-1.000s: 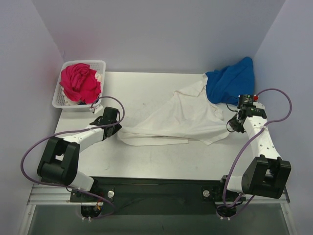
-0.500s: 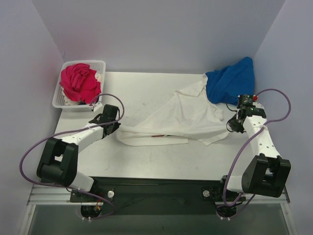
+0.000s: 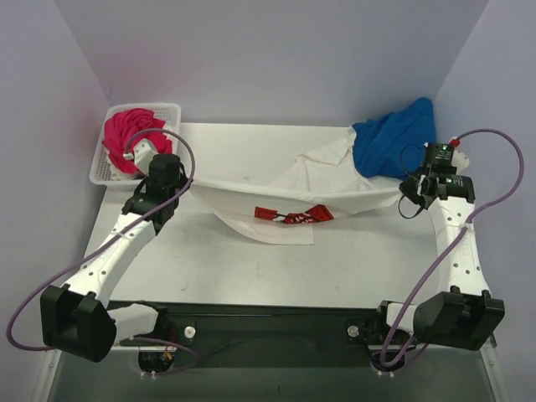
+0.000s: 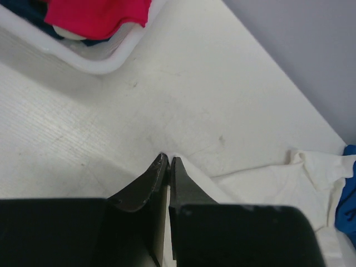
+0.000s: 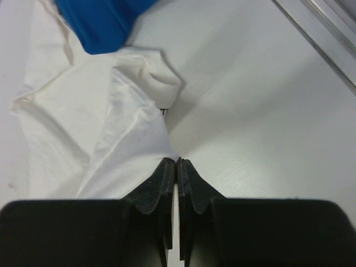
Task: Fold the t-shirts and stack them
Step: Flatten the tshirt out
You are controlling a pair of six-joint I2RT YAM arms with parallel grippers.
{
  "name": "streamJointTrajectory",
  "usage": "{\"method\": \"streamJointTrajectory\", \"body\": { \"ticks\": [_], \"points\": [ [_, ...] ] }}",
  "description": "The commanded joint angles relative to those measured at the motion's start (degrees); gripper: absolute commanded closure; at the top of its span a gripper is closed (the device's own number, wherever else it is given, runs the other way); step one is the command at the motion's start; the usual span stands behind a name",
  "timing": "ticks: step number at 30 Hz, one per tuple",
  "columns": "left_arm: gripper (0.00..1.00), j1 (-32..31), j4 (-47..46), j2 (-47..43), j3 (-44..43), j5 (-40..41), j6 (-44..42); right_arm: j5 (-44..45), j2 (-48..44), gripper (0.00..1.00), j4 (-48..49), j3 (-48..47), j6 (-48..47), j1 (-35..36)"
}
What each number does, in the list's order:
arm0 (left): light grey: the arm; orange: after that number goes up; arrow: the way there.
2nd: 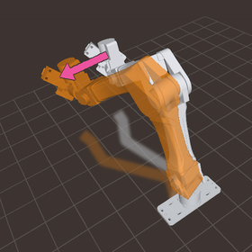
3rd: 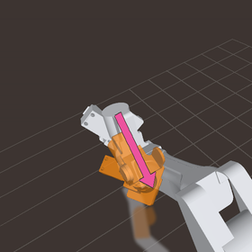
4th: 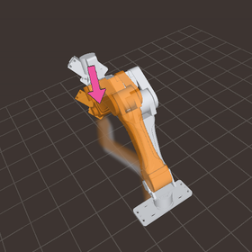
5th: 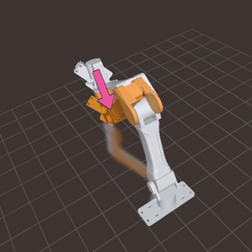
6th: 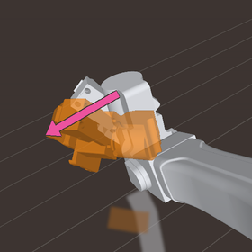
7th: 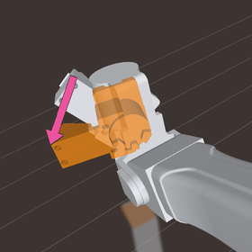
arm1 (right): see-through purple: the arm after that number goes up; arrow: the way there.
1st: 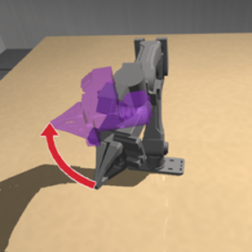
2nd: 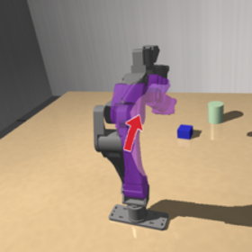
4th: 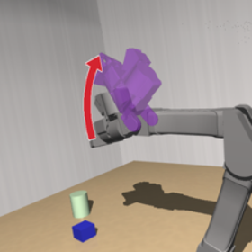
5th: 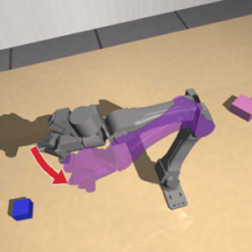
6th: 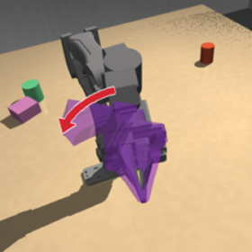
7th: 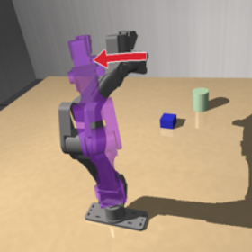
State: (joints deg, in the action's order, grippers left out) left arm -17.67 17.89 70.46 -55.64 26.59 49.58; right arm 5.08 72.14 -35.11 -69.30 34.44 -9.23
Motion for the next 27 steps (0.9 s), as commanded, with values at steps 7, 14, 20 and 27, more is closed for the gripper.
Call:
{"method": "streamJointTrajectory", "body": {
  "ticks": [7,14,20,27],
  "points": [
    [1.0,2.9,-0.49,-6.91,-12.2,1.01,-4.4,-3.67,-2.62,1.0,-2.68,-14.88,2.39,1.5],
    [1.0,7.38,-3.82,-10.77,-18.97,-3.38,-5.81,-8.15,0.54,1.0,-6.63,-38.7,-2.35,1.85],
    [1.0,8.27,-5.41,-15.51,-23.45,-7.95,-10.46,-14.13,-0.41,1.0,-8.83,-52.16,-9.12,1.85],
    [1.0,8.27,0.03,-23.51,-26.45,-10.85,-15.74,-15.8,-8.5,1.0,-8.92,-56.82,-15.71,1.85]
  ]
}}
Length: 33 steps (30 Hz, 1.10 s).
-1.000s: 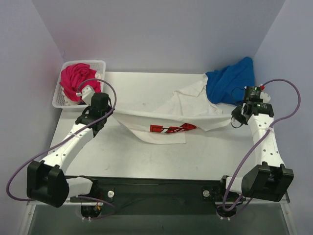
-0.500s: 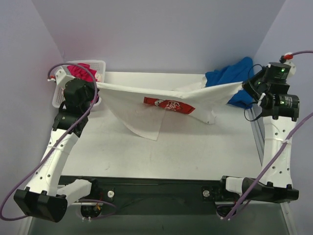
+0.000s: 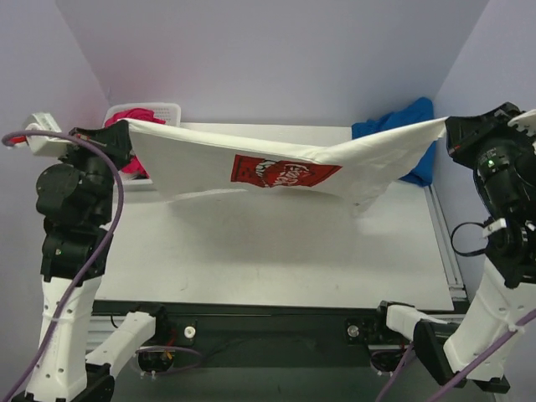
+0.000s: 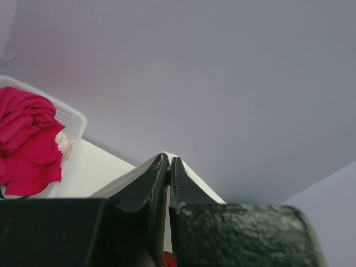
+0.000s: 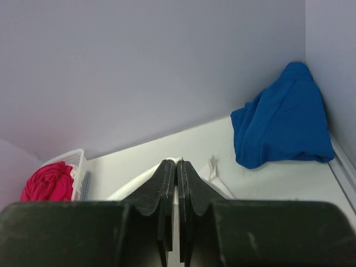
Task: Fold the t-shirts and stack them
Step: Flatten the tshirt out
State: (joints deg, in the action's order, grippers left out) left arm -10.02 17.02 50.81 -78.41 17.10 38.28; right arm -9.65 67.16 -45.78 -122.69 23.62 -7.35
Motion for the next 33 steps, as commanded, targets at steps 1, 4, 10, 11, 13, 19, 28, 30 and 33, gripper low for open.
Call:
{"method": "streamJointTrajectory", "body": {
  "ticks": [1,4,10,11,13,19,28,30,33],
  "points": [
    [1.0,0.62,1.7,-4.74,-4.03,-1.46,-5.23,-1.07,-5.09,1.0,1.66,-4.3,-5.5,-0.03],
    [1.0,0.53,4.07,-8.17,-5.25,-2.07,-6.72,-1.33,-6.77,1.0,2.01,-9.04,-5.95,-0.03],
    [1.0,0.62,4.61,-10.64,-7.63,-2.08,-9.1,-2.21,-7.22,1.0,7.44,-11.34,-5.42,-0.12],
    [1.0,0.53,4.34,-10.12,-7.63,-2.07,-9.28,-2.39,-6.78,1.0,7.46,-11.17,-5.42,-0.12],
    [1.0,0.62,3.29,-8.89,-7.46,-1.99,-9.28,-2.22,-4.76,1.0,10.18,-9.94,-5.25,-0.12],
    [1.0,0.62,-2.68,-1.51,-1.23,-3.74,-6.65,-2.57,7.01,1.0,14.66,-9.93,-5.77,-0.12],
    [1.0,0.62,-11.47,15.18,-0.94,-6.55,-2.69,-2.48,23.63,1.0,18.97,-16.08,-6.57,-0.03],
    [1.0,0.7,-11.92,19.14,-2.53,-7.08,-2.51,-2.74,25.21,1.0,19.67,-16.87,-6.83,-0.03],
    [1.0,0.7,-12.79,22.49,-4.82,-7.17,-2.25,-3.27,25.83,1.0,20.81,-16.7,-7.18,-0.03]
  ]
}}
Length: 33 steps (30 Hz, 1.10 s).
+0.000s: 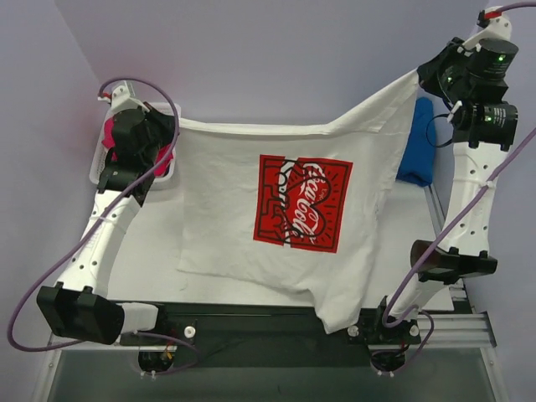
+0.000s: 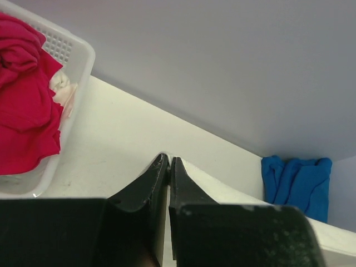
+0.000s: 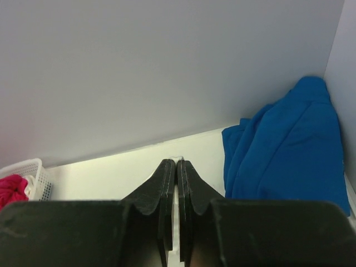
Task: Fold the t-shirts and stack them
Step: Flatten the tshirt out
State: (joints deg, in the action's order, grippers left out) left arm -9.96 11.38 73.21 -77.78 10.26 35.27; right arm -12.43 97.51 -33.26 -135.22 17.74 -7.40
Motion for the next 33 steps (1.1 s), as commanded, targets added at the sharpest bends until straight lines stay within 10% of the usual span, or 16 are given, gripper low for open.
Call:
{"method": "streamJointTrajectory", "body": {
  "ticks": [1,22,33],
  "points": [
    [1.0,0.55,-7.16,0.61,-6.15,-0.24,0.68,-0.41,-4.53,1.0,8.47,-4.09,-1.48,0.02],
    [1.0,0.82,-0.39,-23.35,-3.7,1.95,-2.66,6.97,-38.0,1.0,9.79,17.88,-9.74,-0.07],
    [1.0,0.82,3.13,-29.7,-7.74,2.66,-5.91,9.7,-42.85,1.0,10.93,13.32,-12.02,0.1]
  ]
}}
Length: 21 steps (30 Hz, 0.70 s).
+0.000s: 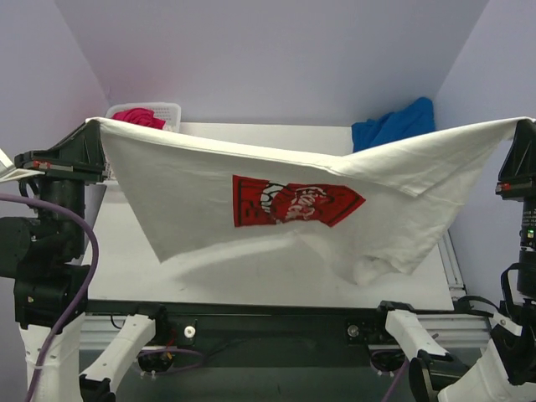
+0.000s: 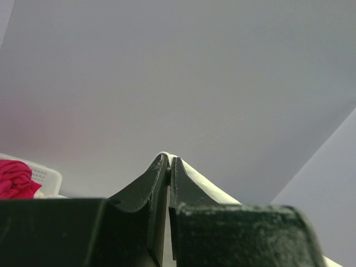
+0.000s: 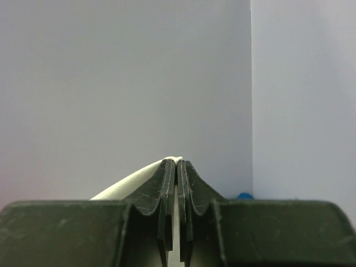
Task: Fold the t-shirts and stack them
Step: Flatten the tshirt out
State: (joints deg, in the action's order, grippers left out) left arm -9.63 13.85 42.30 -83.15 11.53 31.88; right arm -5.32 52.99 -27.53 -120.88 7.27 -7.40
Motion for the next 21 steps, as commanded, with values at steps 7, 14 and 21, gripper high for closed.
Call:
{"method": "streamJointTrajectory", "body": {
  "ticks": [7,14,21],
  "points": [
    [1.0,0.49,-1.53,7.52,-2.89,0.16,-2.7,2.16,5.1,1.0,10.11,0.03,0.11,0.1],
    [1.0,0.4,-6.28,18.76,4.92,-1.16,0.99,0.58,22.28,1.0,14.78,2.49,4.32,0.1],
    [1.0,-0.13,-12.96,36.49,15.12,2.6,7.93,-2.67,44.19,1.0,18.56,4.51,7.84,1.15]
  ]
}}
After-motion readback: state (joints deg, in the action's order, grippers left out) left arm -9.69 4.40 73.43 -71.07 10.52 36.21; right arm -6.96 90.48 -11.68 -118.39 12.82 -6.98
